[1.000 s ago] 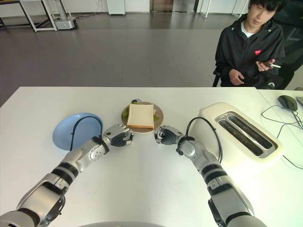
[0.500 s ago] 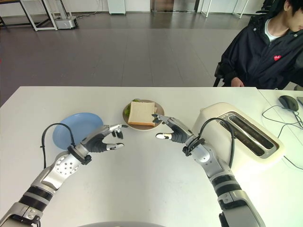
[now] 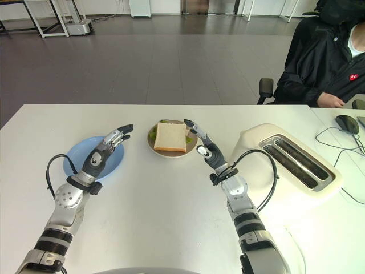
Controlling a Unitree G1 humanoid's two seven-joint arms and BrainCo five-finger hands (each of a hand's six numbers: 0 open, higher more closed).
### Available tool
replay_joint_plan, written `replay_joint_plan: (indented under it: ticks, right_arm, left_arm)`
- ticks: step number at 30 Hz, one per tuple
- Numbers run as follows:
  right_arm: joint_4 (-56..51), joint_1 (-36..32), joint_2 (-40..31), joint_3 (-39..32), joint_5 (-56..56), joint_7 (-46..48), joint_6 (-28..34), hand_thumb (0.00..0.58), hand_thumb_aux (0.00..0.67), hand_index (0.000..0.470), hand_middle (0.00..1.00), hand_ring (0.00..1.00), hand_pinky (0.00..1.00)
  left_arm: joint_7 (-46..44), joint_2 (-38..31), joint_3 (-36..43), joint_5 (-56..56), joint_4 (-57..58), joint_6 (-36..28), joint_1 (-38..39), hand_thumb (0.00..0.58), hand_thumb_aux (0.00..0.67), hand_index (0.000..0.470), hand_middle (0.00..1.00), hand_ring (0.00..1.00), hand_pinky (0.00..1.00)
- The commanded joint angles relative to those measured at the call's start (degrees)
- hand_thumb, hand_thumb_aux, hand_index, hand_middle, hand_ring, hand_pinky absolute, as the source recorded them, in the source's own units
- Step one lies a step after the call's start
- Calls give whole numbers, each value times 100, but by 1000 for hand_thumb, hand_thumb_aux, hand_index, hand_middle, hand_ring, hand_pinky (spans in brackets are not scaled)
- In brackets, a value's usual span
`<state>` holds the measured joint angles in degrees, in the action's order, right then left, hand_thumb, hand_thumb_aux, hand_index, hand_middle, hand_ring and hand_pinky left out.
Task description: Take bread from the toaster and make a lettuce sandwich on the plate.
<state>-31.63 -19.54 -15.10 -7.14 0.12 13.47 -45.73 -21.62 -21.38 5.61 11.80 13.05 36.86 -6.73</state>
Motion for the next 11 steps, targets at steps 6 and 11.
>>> replay_joint_plan:
  ticks: [6, 11]
  right_arm:
    - [25, 9, 151, 151, 43, 172, -233, 0, 0, 0, 0, 0, 0]
    - [115, -44, 262, 236, 226, 242, -286, 0, 0, 0, 0, 0, 0]
  left_arm:
    - [-110, 126, -219, -196, -252, 16, 177, 0, 0, 0, 0, 0, 0]
    - [-80, 206, -281, -225, -405, -75, 209, 0, 0, 0, 0, 0, 0]
